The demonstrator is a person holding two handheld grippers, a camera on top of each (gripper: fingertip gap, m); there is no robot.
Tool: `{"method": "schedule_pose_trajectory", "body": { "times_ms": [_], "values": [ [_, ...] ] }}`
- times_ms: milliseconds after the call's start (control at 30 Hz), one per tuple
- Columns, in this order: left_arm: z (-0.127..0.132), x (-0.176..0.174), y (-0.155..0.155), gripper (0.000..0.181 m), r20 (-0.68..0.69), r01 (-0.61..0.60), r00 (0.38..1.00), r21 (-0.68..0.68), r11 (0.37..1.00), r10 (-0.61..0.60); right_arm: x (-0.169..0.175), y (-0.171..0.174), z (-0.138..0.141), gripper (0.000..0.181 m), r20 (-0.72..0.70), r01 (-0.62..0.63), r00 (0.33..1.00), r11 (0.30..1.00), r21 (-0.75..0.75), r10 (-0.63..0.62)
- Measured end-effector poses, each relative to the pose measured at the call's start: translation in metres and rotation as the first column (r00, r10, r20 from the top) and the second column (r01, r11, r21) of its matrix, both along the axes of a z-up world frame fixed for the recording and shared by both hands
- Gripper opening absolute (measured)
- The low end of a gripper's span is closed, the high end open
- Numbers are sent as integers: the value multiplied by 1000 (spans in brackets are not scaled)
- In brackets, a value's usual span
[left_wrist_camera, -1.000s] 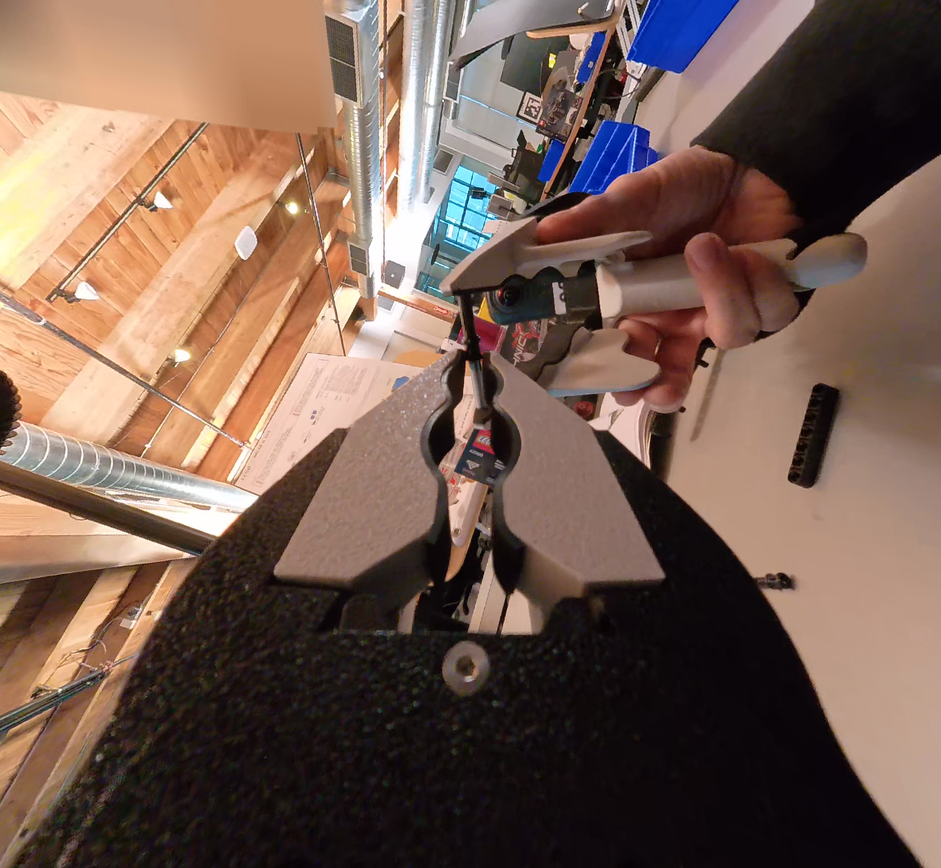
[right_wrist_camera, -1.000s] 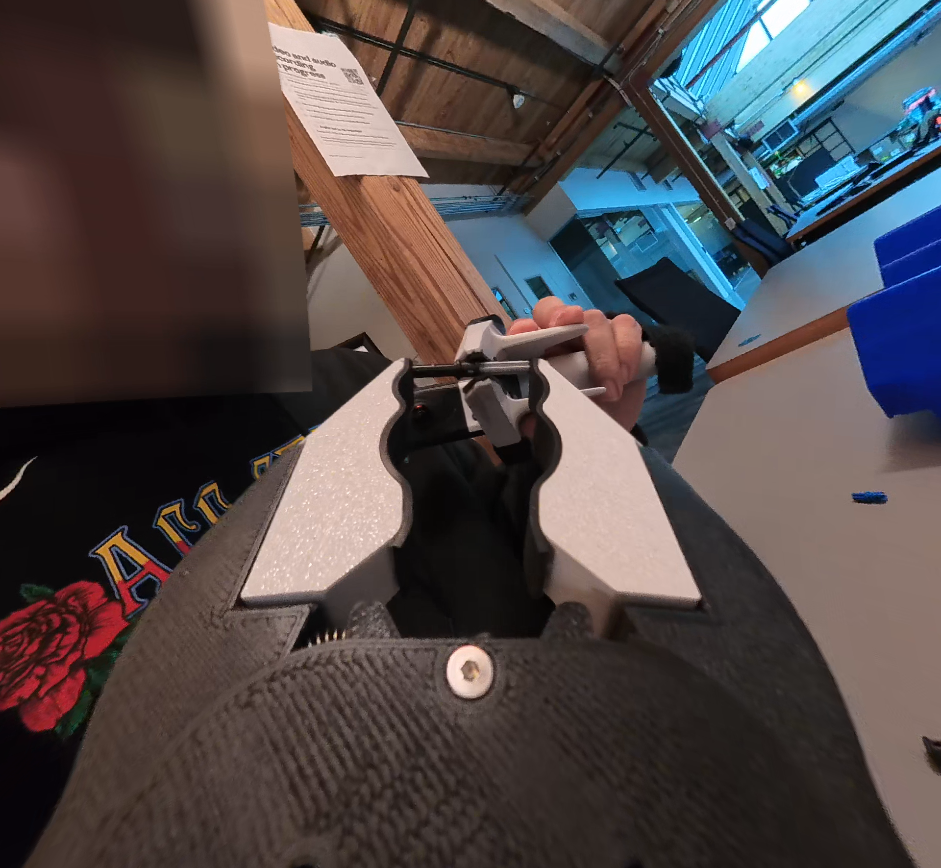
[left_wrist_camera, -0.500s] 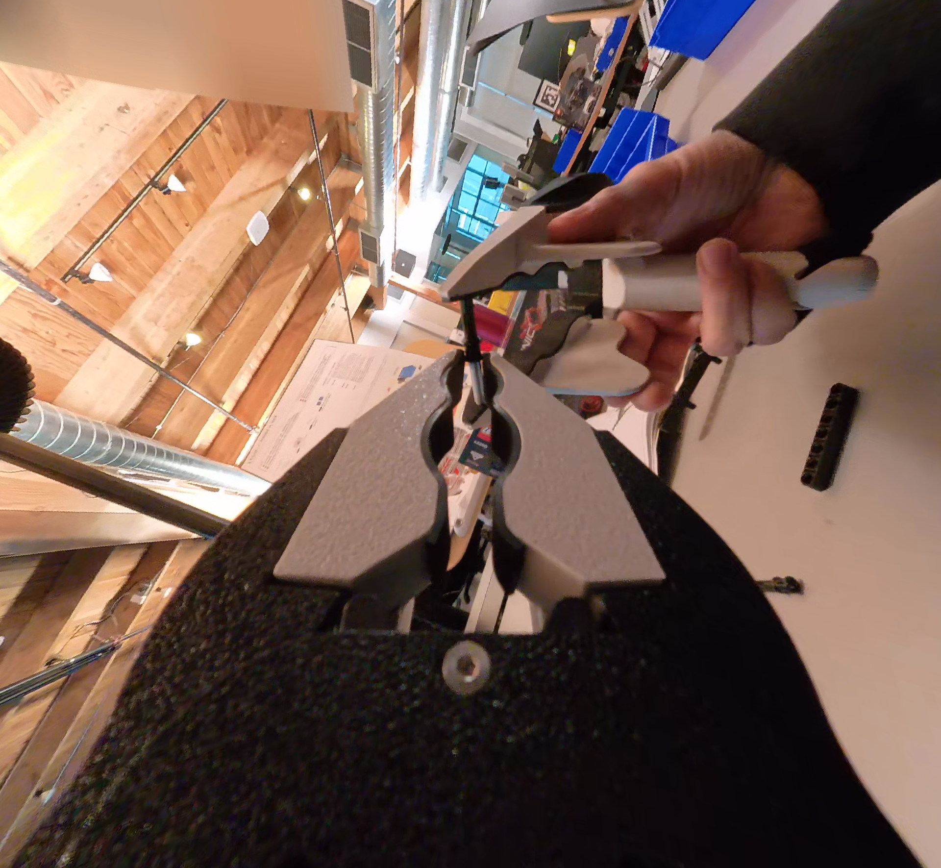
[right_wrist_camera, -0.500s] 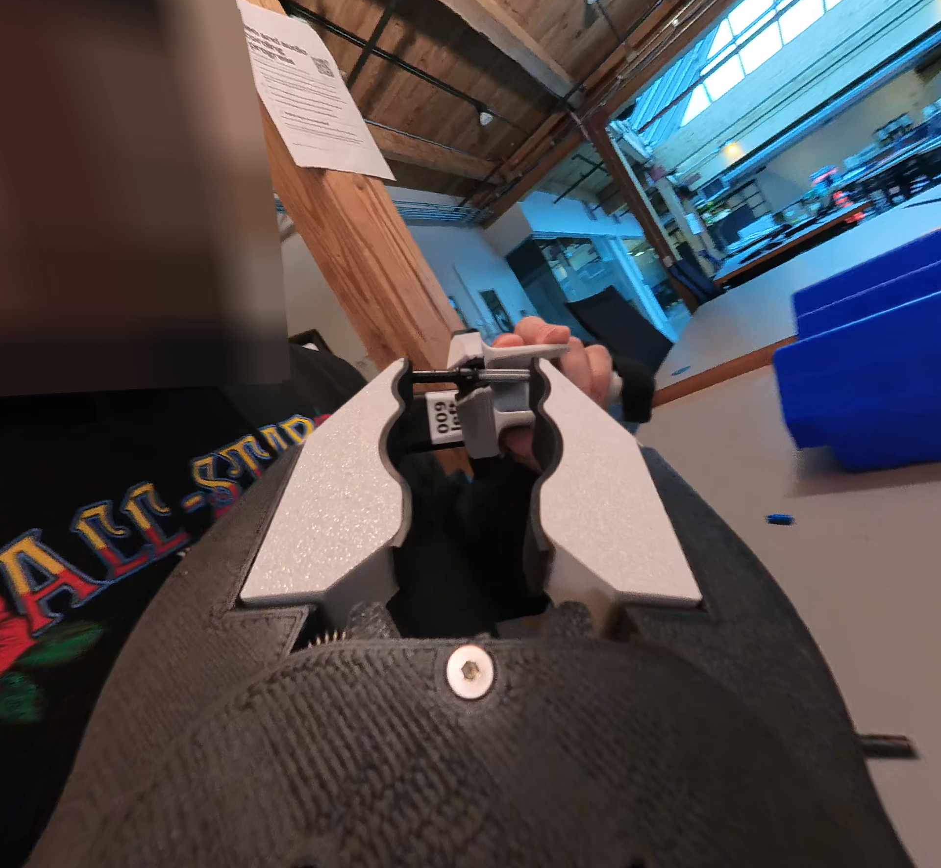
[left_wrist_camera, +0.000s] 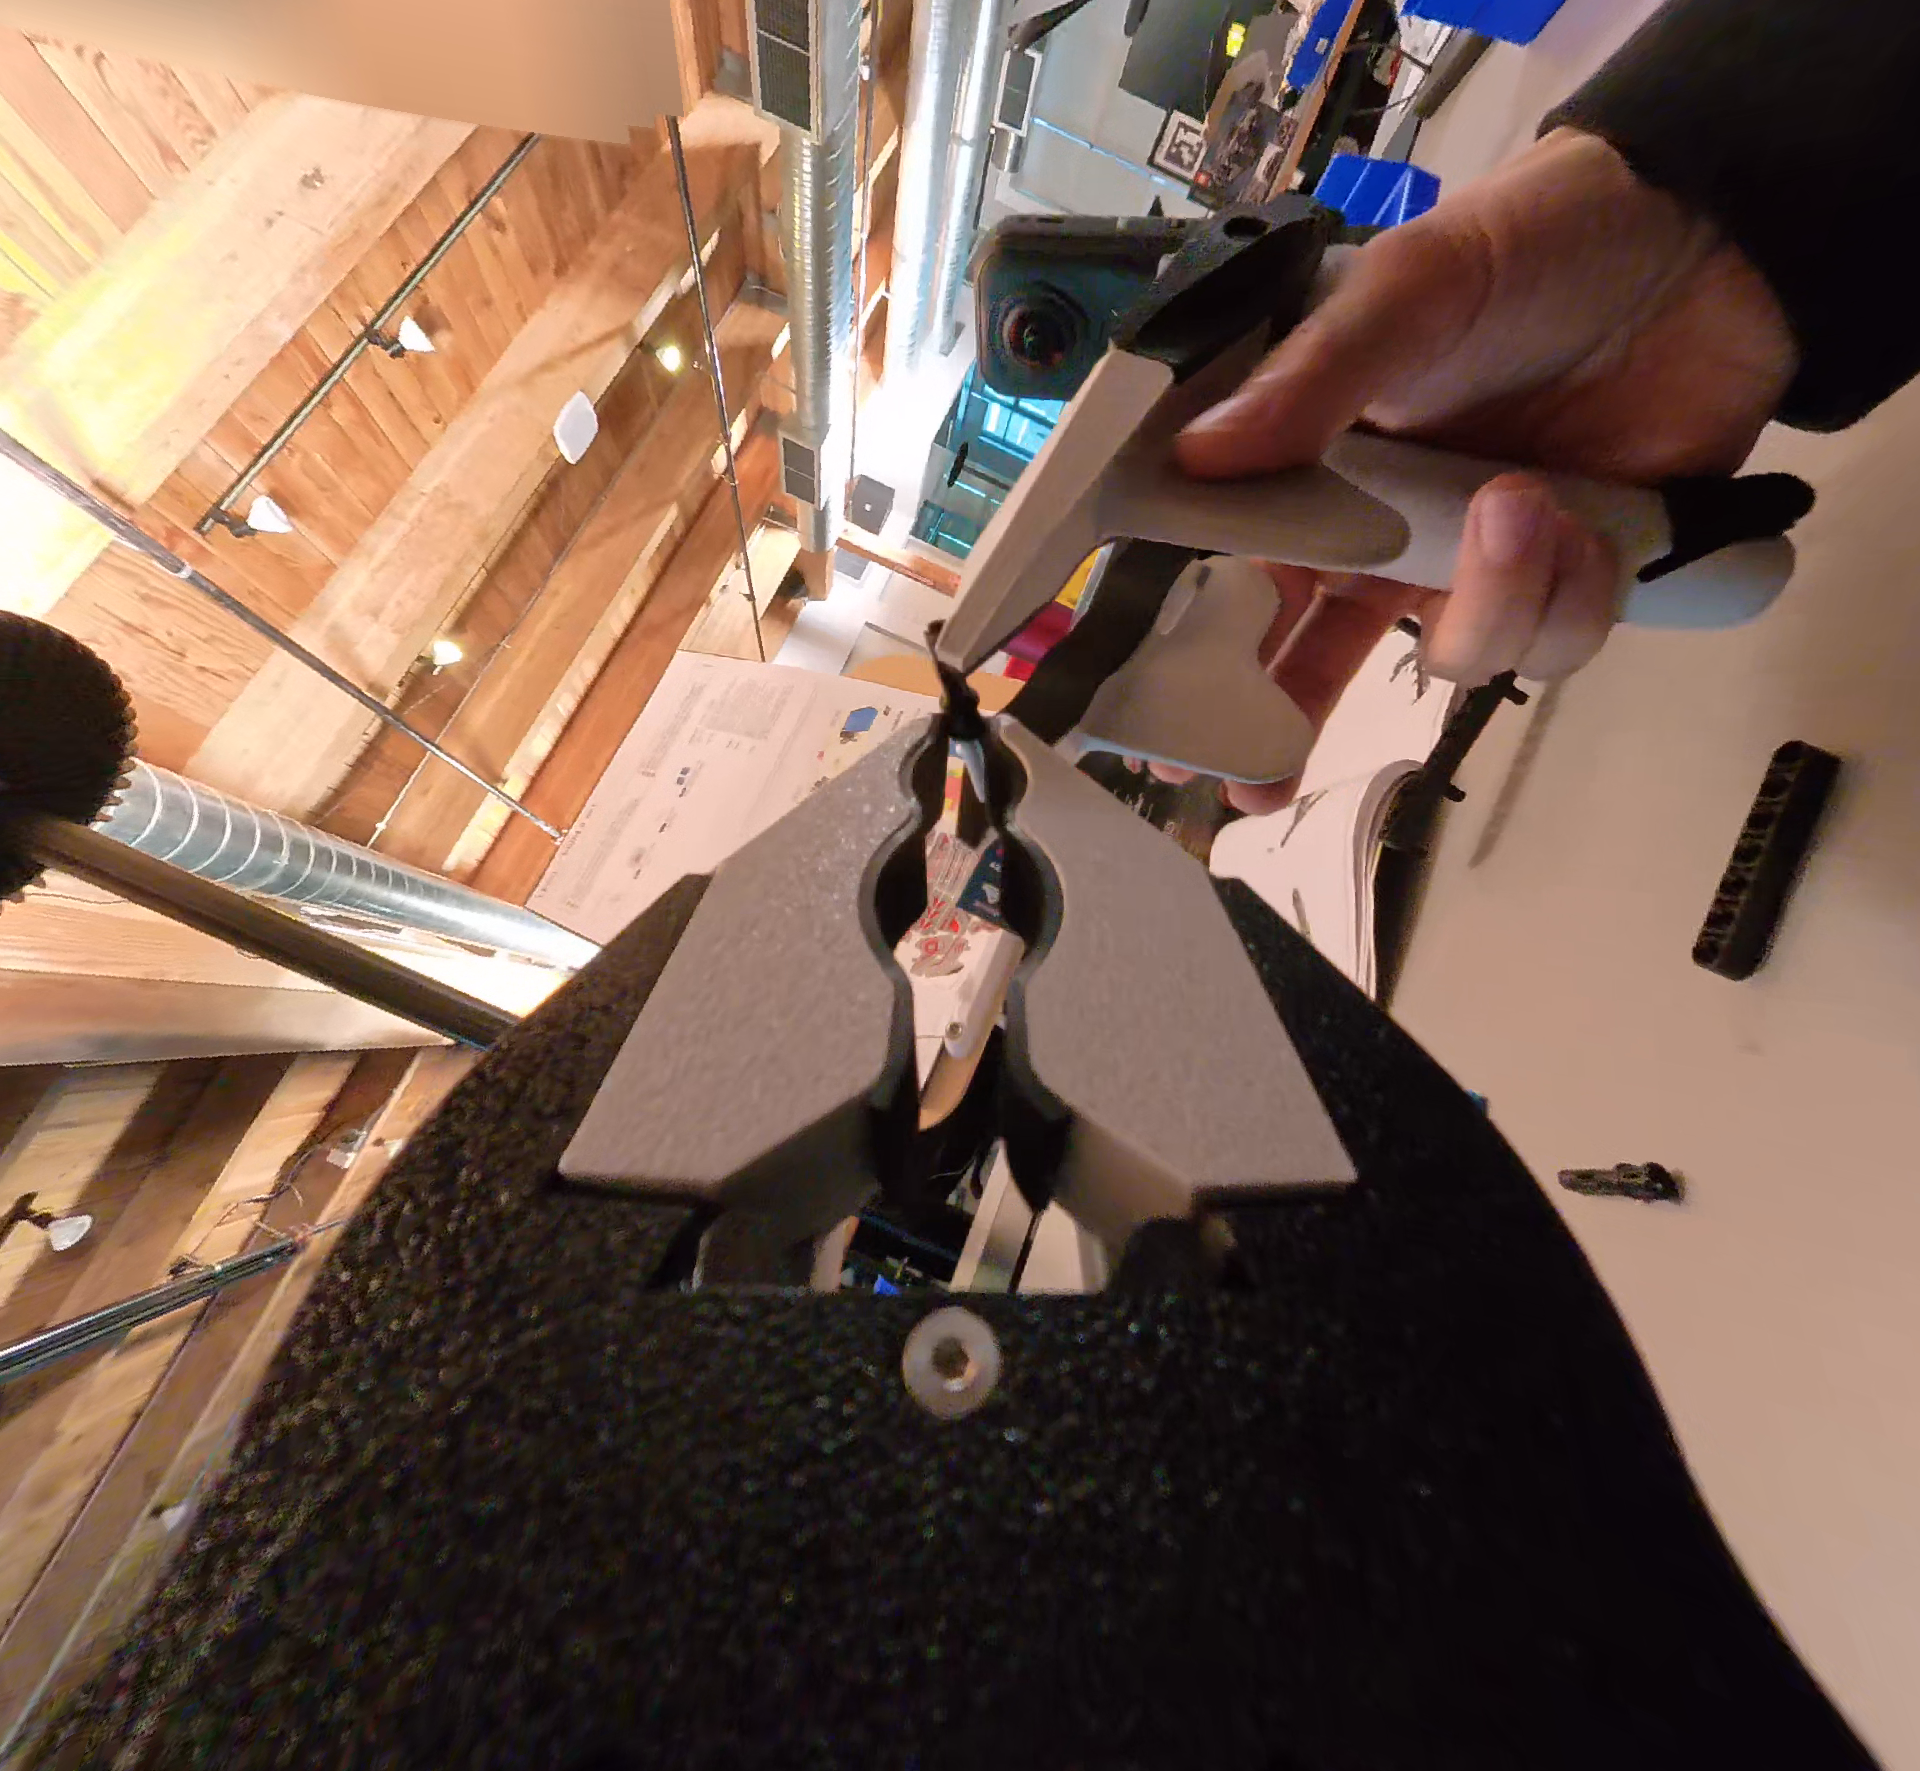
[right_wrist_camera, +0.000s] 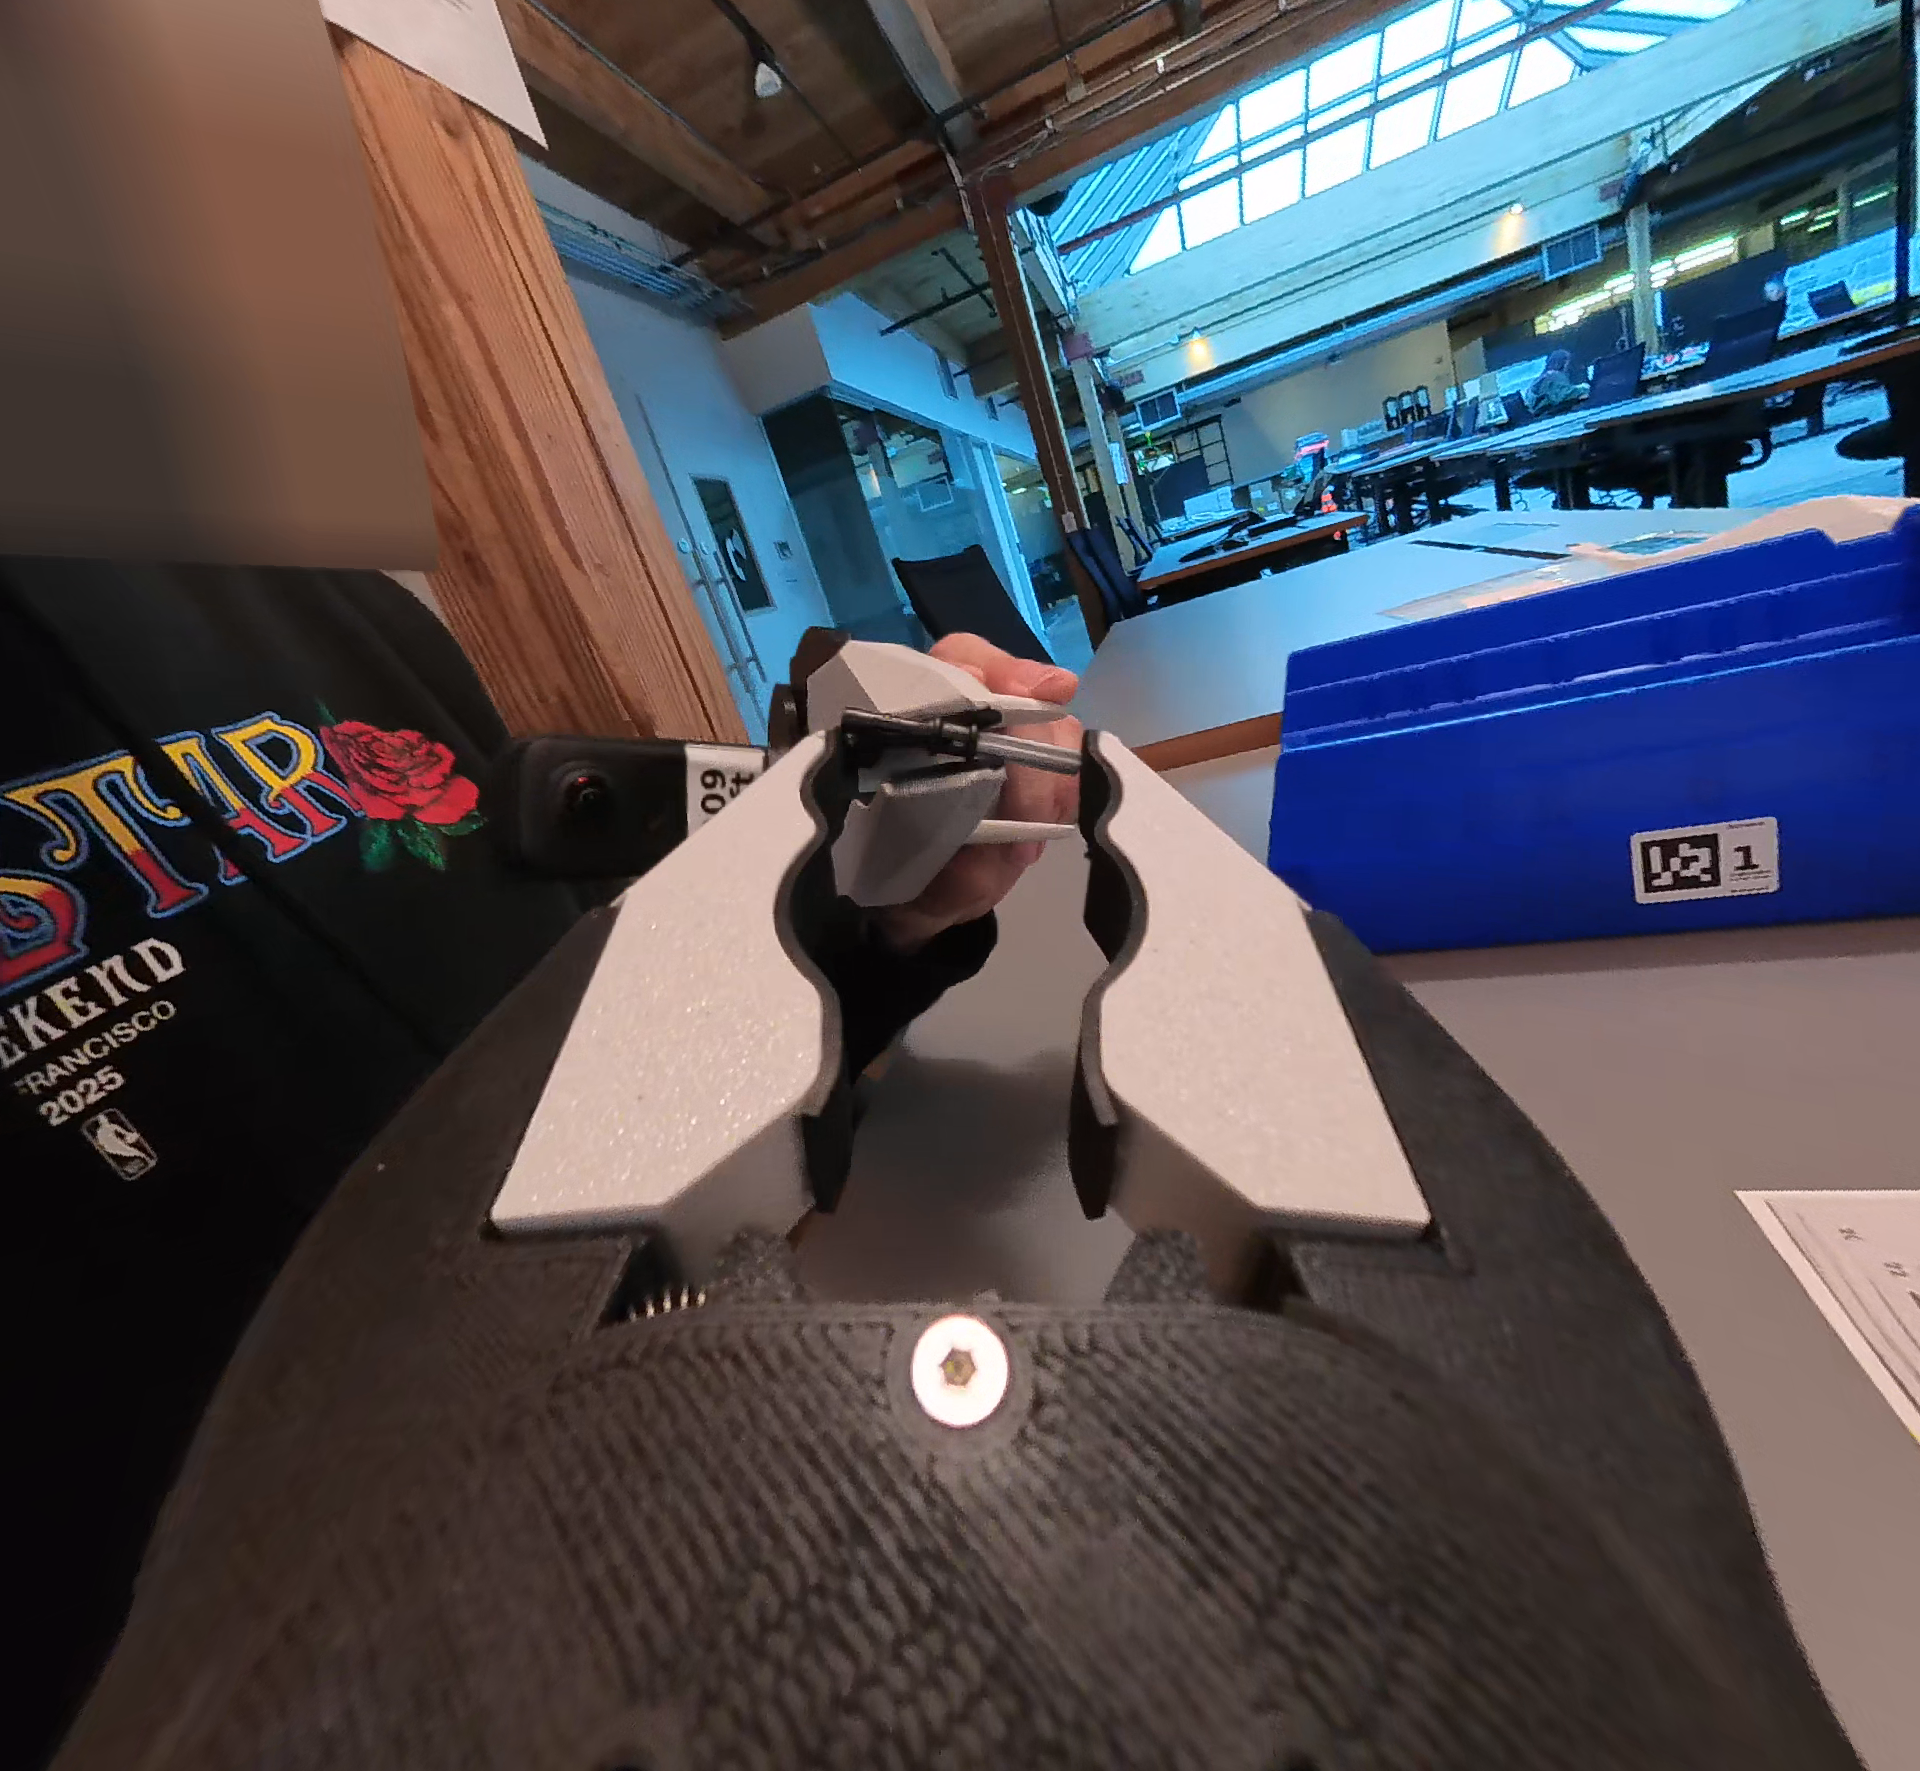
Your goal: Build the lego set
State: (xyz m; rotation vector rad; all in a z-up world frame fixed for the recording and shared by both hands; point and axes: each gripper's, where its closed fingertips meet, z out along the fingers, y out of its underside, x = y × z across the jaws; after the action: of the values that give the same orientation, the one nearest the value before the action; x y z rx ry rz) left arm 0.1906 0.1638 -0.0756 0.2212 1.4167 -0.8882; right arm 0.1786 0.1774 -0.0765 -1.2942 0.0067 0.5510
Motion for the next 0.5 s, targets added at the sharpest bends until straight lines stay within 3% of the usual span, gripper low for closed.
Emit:
{"method": "schedule_pose_trajectory", "body": {
  "times_ms": [167, 300, 500],
  "values": [
    [2, -4, -2, 4, 15, 31, 999, -12, 999, -31, 0, 0, -1, 33, -13, -14, 1000, 1000, 2, 14],
    [1, -1, 3, 4, 29, 0, 1000, 6, 1000, 0, -6, -2, 5, 56, -148, -115, 982, 993, 36, 119],
    [-2, 1, 3, 4, 53, -21, 998, 35, 999, 19, -2, 1, 2, 49, -206, -127, 970, 991, 28, 130]
  ]
}}
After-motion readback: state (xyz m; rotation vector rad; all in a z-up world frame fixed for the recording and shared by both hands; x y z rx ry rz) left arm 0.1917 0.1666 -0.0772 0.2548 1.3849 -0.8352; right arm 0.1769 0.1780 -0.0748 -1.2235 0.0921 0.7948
